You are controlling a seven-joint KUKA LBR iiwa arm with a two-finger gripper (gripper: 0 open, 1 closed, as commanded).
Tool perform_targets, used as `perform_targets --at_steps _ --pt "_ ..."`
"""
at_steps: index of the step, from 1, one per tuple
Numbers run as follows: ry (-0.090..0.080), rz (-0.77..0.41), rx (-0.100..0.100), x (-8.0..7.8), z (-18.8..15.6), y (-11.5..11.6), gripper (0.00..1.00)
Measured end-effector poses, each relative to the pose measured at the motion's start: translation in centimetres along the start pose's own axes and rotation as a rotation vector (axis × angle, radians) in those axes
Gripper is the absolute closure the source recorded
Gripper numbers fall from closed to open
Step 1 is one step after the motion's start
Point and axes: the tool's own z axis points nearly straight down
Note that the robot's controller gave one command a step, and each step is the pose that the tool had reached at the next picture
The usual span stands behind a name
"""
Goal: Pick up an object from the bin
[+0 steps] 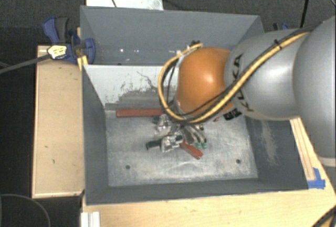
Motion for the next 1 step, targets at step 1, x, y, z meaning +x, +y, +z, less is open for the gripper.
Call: perform_targets --at_steps 1 --pt "-0.001 -0.010 0.000 -0.40 -8.52 -0.41 1.00"
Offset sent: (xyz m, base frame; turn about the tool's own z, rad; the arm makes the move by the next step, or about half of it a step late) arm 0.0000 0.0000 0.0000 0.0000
